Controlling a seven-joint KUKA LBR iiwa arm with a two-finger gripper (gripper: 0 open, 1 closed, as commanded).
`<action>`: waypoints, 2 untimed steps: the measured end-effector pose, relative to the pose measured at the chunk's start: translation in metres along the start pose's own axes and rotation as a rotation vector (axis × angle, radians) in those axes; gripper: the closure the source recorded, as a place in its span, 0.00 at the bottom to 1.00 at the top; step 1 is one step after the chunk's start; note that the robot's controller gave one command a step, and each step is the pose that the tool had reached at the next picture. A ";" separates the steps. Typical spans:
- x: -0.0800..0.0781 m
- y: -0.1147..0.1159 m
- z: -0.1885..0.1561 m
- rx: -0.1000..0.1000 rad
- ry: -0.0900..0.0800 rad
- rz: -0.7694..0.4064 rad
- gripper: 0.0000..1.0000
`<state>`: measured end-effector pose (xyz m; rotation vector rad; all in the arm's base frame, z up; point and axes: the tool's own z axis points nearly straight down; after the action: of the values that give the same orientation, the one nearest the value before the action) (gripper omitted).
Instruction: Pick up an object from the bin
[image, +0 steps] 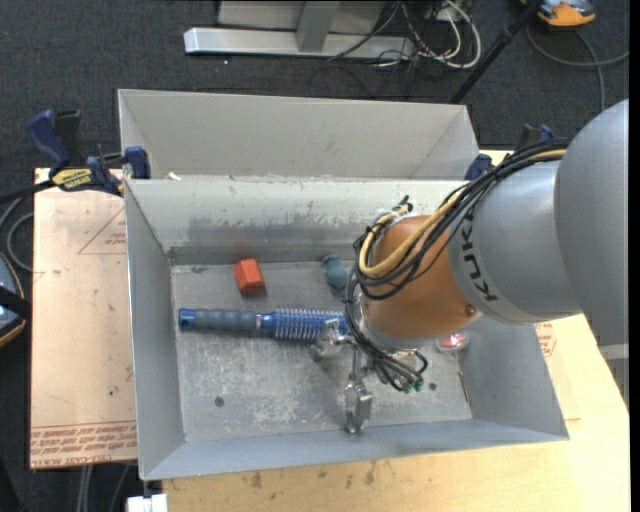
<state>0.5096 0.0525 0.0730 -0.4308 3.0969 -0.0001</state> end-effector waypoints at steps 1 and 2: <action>-0.083 0.030 -0.026 -0.004 0.003 0.106 0.00; -0.138 0.039 -0.068 -0.003 0.006 0.238 0.00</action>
Offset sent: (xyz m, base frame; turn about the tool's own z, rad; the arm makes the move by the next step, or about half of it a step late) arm 0.0672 0.0474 0.0253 0.1096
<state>0.6305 0.1278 0.1431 -0.0599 3.1325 0.0054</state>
